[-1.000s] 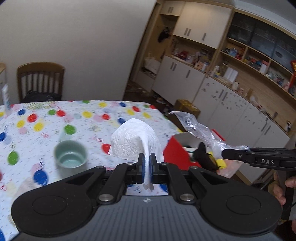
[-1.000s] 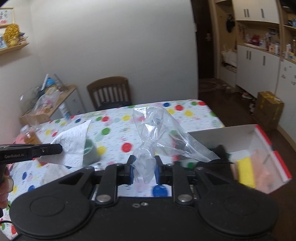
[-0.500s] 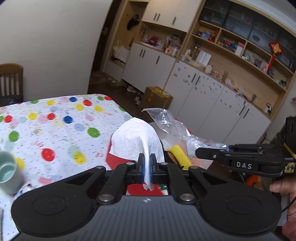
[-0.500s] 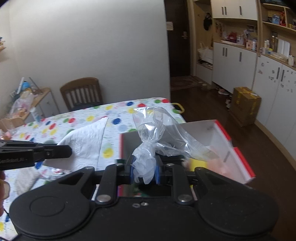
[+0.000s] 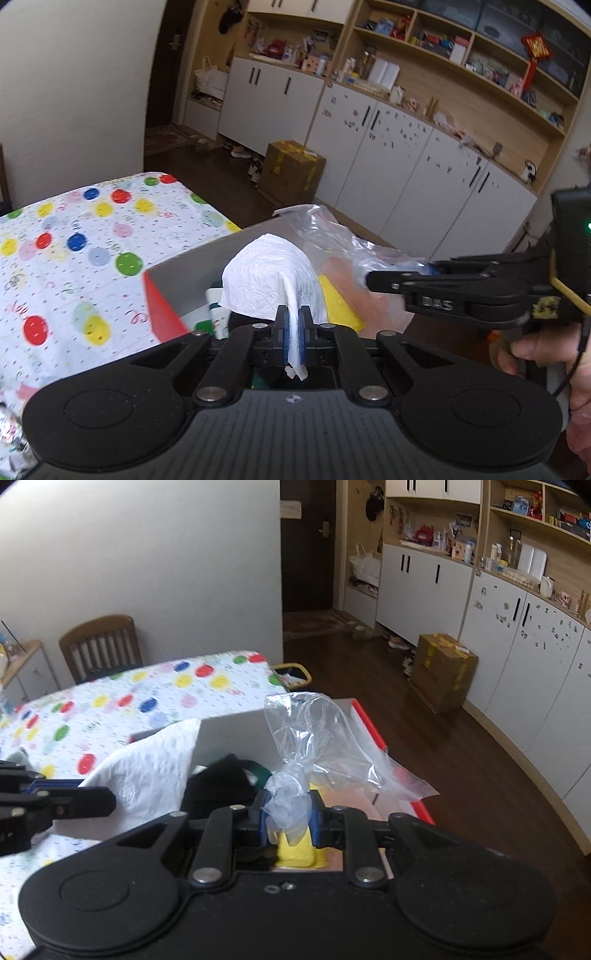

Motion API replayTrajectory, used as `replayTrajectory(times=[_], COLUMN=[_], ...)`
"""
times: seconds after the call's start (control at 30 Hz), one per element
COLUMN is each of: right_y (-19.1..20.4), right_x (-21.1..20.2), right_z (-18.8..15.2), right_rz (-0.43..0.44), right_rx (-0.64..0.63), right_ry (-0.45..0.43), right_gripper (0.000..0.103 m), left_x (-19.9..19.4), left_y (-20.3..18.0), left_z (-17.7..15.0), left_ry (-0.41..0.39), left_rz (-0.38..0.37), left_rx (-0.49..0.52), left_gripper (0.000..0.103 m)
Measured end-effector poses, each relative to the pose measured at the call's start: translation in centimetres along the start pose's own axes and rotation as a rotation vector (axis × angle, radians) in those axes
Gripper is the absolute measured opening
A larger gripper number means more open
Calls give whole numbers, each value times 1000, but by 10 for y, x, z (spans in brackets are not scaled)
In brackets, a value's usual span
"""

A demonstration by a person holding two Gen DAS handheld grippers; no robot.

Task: Organize soft objects
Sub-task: 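Carry the white tissue and plastic bag over the shoebox with both tools, then open both tools to release the tissue and plastic bag into the box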

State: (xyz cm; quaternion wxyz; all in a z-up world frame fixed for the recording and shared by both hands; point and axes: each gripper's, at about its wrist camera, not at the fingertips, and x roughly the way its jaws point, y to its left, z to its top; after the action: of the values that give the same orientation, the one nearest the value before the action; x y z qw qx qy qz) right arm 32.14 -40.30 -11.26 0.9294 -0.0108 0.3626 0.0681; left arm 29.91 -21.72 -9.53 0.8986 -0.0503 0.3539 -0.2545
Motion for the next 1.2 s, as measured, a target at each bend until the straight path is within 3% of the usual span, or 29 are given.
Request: replayTrajectory(times=[0.23,0.53,1.0,1.2], right_y=[-4,6,-5,-6], right_x=[31,56,61,56], right_z=[0,-5,-17,-24], right_rz=[-10,-19,3,11], right_rx=[-27,-109,-49,-49], right_ry=[53,121,147,147], right_gripper=[19,19,21,27], left_x=[39,73,92,95], left_y=[-16,-12,3,2], left_z=[6,0,-13,-15], left_ry=[53,115,178,191], left_rz=[10,76,75,72], left_rx=[30,43,-7,-19], left_gripper=[5,5,5,7])
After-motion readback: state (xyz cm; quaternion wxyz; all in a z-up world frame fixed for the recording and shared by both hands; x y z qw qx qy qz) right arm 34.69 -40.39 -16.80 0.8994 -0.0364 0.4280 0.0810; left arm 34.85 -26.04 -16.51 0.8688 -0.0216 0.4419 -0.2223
